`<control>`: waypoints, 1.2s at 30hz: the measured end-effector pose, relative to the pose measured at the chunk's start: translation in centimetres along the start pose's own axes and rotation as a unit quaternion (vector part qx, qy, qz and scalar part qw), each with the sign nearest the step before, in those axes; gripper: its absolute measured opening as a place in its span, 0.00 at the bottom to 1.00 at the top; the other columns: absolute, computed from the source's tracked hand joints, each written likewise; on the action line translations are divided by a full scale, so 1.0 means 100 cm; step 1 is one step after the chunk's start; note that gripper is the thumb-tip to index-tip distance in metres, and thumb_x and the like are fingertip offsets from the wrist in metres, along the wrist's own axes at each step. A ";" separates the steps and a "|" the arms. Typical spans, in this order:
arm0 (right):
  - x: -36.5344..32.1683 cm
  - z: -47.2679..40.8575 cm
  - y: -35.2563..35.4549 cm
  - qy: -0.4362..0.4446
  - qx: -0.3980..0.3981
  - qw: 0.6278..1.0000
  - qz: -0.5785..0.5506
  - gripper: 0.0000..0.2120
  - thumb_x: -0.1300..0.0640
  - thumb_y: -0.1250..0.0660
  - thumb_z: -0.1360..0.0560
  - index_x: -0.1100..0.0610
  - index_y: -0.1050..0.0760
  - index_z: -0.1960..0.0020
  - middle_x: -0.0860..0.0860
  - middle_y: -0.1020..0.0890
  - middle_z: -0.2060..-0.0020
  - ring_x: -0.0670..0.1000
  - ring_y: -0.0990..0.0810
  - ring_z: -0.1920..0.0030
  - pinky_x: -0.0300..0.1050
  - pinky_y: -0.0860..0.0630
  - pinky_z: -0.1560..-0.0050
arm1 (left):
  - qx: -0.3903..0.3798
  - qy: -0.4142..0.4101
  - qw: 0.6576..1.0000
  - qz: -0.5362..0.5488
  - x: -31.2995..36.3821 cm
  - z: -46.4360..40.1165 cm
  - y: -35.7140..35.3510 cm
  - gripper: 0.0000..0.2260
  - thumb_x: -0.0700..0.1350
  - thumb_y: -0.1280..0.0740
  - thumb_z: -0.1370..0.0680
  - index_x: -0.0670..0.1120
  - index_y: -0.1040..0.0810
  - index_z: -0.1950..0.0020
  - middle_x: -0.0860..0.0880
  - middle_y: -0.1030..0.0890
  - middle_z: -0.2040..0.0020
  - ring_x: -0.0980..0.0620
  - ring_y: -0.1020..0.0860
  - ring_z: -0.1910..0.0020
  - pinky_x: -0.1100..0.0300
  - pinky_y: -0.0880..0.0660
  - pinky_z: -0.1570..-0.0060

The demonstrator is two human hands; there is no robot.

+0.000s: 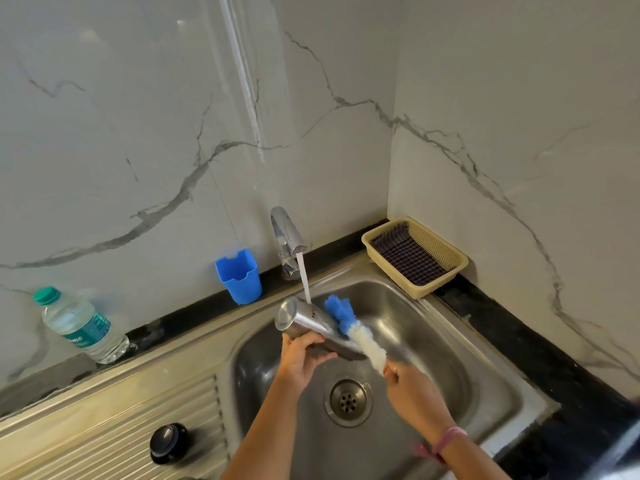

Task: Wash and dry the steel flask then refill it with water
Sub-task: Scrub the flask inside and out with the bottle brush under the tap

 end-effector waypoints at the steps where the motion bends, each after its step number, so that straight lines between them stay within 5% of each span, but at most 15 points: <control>1: -0.006 0.000 -0.001 0.010 0.001 1.000 -0.008 0.15 0.55 0.47 0.18 0.49 0.25 0.38 0.45 0.22 0.64 0.42 0.23 0.65 0.35 0.29 0.67 | -0.006 0.008 1.000 -0.015 -0.001 -0.001 -0.001 0.34 0.27 0.32 0.31 0.47 0.33 0.29 0.34 0.24 0.36 0.30 0.22 0.40 0.28 0.25 0.48; 5: -0.027 0.009 -0.009 0.058 0.012 0.998 -0.026 0.16 0.51 0.47 0.18 0.49 0.26 0.36 0.48 0.18 0.52 0.49 0.19 0.53 0.45 0.24 0.51 | -0.012 0.014 0.999 -0.045 -0.003 -0.003 -0.010 0.30 0.28 0.34 0.29 0.43 0.33 0.28 0.33 0.25 0.34 0.31 0.23 0.40 0.29 0.24 0.50; 8: -0.013 0.013 -0.009 0.039 0.009 0.999 -0.022 0.17 0.50 0.46 0.18 0.46 0.28 0.32 0.46 0.20 0.43 0.49 0.21 0.42 0.44 0.28 0.41 | -0.008 0.012 0.999 -0.047 -0.002 -0.005 -0.008 0.30 0.39 0.28 0.29 0.40 0.31 0.29 0.34 0.21 0.38 0.32 0.23 0.39 0.27 0.26 0.46; 13: -0.001 -0.006 -0.003 0.016 0.014 0.999 -0.029 0.13 0.55 0.46 0.19 0.49 0.23 0.47 0.46 0.22 0.64 0.43 0.25 0.66 0.43 0.25 0.61 | 0.005 0.016 1.000 0.004 0.007 -0.007 -0.010 0.40 0.53 0.21 0.33 0.50 0.35 0.25 0.36 0.27 0.31 0.31 0.24 0.37 0.27 0.26 0.48; 16: -0.018 -0.013 -0.009 0.044 0.020 0.998 -0.048 0.12 0.53 0.47 0.19 0.45 0.25 0.48 0.47 0.21 0.61 0.47 0.23 0.64 0.43 0.26 0.61 | -0.018 0.005 1.000 0.002 0.006 -0.008 -0.015 0.32 0.49 0.29 0.27 0.52 0.35 0.24 0.39 0.26 0.31 0.34 0.24 0.37 0.25 0.28 0.47; 22: -0.002 0.002 -0.013 0.015 0.011 0.999 -0.040 0.12 0.52 0.45 0.19 0.49 0.24 0.43 0.49 0.17 0.52 0.55 0.19 0.48 0.46 0.27 0.49 | -0.019 -0.011 0.999 0.045 0.007 -0.012 -0.011 0.32 0.45 0.29 0.27 0.51 0.35 0.25 0.38 0.27 0.31 0.33 0.26 0.35 0.28 0.24 0.50; 27: -0.005 -0.015 -0.009 0.025 0.022 0.998 -0.052 0.13 0.55 0.46 0.19 0.54 0.25 0.41 0.47 0.20 0.63 0.47 0.24 0.67 0.39 0.32 0.67 | -0.019 0.004 1.000 -0.004 0.006 -0.011 -0.015 0.33 0.43 0.28 0.27 0.55 0.36 0.25 0.40 0.27 0.31 0.34 0.26 0.34 0.25 0.26 0.50; 30: -0.026 -0.014 -0.013 0.063 0.025 0.996 -0.060 0.12 0.54 0.47 0.19 0.52 0.24 0.45 0.48 0.20 0.63 0.49 0.22 0.65 0.45 0.26 0.61 | -0.014 -0.015 1.000 -0.011 0.002 -0.006 -0.025 0.27 0.50 0.28 0.27 0.52 0.31 0.29 0.40 0.25 0.31 0.36 0.24 0.37 0.27 0.24 0.53; 33: -0.014 -0.007 -0.016 0.048 0.019 0.998 -0.045 0.13 0.52 0.47 0.19 0.49 0.25 0.42 0.48 0.18 0.57 0.50 0.19 0.58 0.47 0.24 0.53 | 0.015 -0.031 0.999 0.023 0.005 -0.008 -0.021 0.34 0.50 0.28 0.30 0.52 0.35 0.25 0.39 0.25 0.31 0.35 0.24 0.37 0.27 0.25 0.50; 36: 0.007 -0.011 -0.011 0.011 0.009 0.999 -0.037 0.14 0.53 0.47 0.18 0.47 0.25 0.39 0.45 0.22 0.61 0.44 0.23 0.64 0.35 0.31 0.66 | 0.047 -0.040 0.997 0.046 0.015 -0.005 -0.016 0.40 0.47 0.25 0.33 0.54 0.38 0.23 0.40 0.28 0.31 0.34 0.27 0.34 0.29 0.23 0.50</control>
Point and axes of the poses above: each hand's wrist, its own z-axis away from the middle knuckle, its own y-axis out of the back of the hand, x = y × z, the point moved 3 cm from there along -z, towards the middle knuckle
